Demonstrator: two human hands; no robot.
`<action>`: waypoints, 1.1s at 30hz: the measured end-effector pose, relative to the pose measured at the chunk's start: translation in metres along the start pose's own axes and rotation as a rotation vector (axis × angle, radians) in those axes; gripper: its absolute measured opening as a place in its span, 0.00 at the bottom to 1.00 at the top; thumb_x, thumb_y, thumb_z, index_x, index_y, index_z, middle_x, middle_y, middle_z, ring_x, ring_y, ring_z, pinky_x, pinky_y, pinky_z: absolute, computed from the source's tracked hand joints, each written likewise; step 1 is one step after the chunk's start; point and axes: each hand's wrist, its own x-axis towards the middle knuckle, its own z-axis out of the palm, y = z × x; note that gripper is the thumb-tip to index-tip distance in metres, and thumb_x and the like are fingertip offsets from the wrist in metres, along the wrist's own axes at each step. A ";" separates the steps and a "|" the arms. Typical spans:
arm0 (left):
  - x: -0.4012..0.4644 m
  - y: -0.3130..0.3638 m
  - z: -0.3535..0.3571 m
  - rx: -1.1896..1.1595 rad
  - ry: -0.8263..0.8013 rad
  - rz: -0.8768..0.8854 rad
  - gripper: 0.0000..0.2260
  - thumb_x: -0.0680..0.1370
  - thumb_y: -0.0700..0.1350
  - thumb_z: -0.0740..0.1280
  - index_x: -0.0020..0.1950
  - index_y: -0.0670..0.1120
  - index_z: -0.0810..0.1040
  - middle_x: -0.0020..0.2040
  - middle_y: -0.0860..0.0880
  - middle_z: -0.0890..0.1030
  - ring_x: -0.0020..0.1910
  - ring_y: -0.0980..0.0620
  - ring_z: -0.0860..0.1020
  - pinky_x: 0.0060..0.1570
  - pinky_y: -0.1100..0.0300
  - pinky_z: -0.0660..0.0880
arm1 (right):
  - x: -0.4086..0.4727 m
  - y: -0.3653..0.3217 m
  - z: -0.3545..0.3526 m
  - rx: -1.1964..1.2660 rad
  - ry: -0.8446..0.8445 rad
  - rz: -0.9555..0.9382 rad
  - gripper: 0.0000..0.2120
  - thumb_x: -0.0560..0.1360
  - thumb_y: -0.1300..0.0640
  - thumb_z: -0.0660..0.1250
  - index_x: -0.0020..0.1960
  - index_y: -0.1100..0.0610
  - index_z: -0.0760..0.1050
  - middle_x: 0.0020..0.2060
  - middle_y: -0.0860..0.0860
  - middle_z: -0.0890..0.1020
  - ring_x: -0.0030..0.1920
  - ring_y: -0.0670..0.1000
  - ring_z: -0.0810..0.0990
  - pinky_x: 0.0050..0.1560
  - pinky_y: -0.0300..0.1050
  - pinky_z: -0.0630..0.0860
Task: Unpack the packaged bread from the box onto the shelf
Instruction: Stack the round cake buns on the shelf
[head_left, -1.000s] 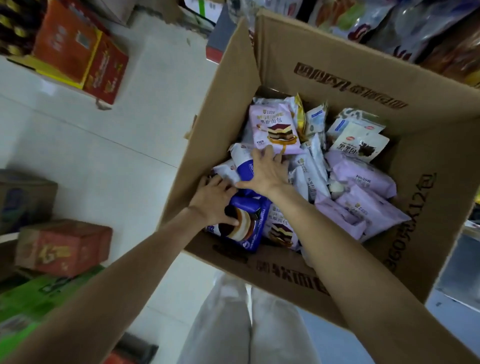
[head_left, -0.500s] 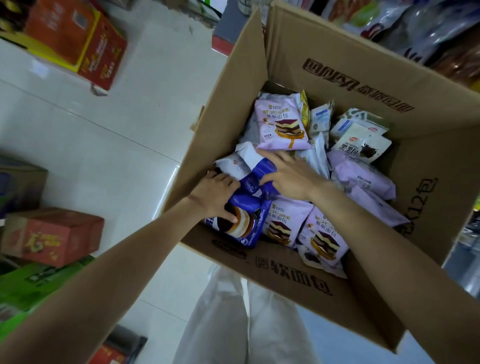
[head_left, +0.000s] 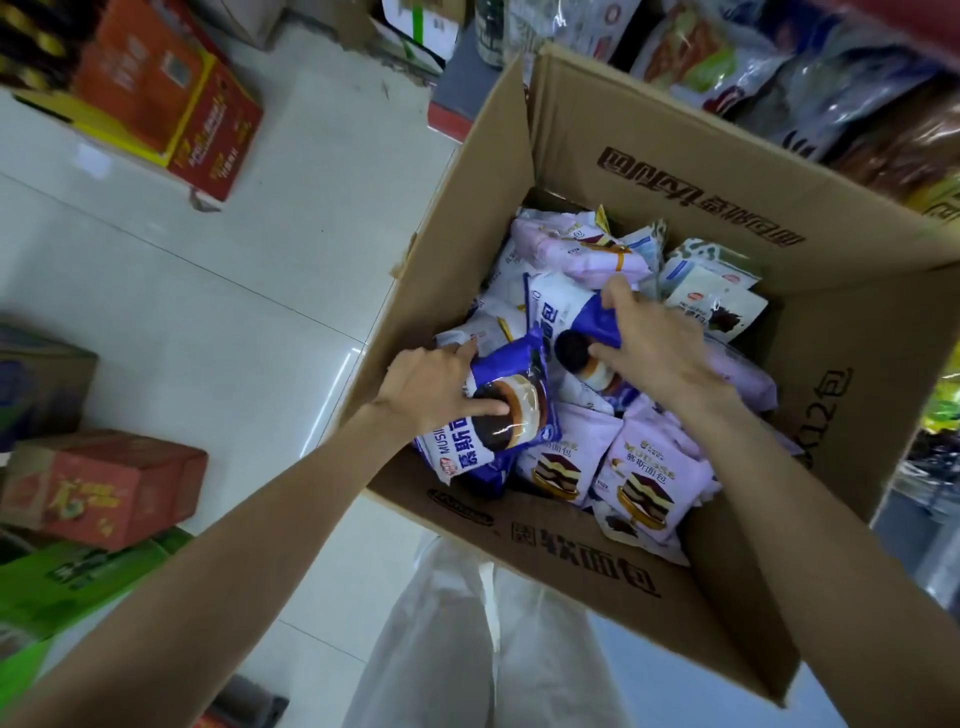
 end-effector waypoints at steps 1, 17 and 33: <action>-0.004 0.001 -0.007 -0.062 0.023 -0.068 0.35 0.69 0.72 0.59 0.63 0.46 0.69 0.56 0.45 0.80 0.51 0.42 0.80 0.44 0.53 0.73 | -0.018 0.009 -0.016 0.031 0.046 0.038 0.22 0.74 0.49 0.69 0.58 0.55 0.61 0.50 0.57 0.80 0.47 0.62 0.80 0.39 0.47 0.67; -0.094 0.036 -0.110 -1.699 0.335 -0.316 0.20 0.80 0.41 0.63 0.71 0.49 0.67 0.54 0.48 0.81 0.43 0.57 0.83 0.37 0.64 0.78 | -0.158 0.021 -0.126 1.203 0.300 0.246 0.25 0.73 0.50 0.69 0.68 0.45 0.66 0.56 0.42 0.79 0.56 0.41 0.78 0.59 0.49 0.75; -0.043 -0.098 -0.230 -1.481 0.436 -0.127 0.16 0.77 0.45 0.67 0.63 0.51 0.67 0.52 0.45 0.81 0.44 0.53 0.81 0.43 0.62 0.79 | -0.097 -0.089 -0.175 1.518 0.569 0.266 0.23 0.74 0.57 0.66 0.67 0.49 0.67 0.59 0.46 0.79 0.60 0.47 0.78 0.63 0.53 0.73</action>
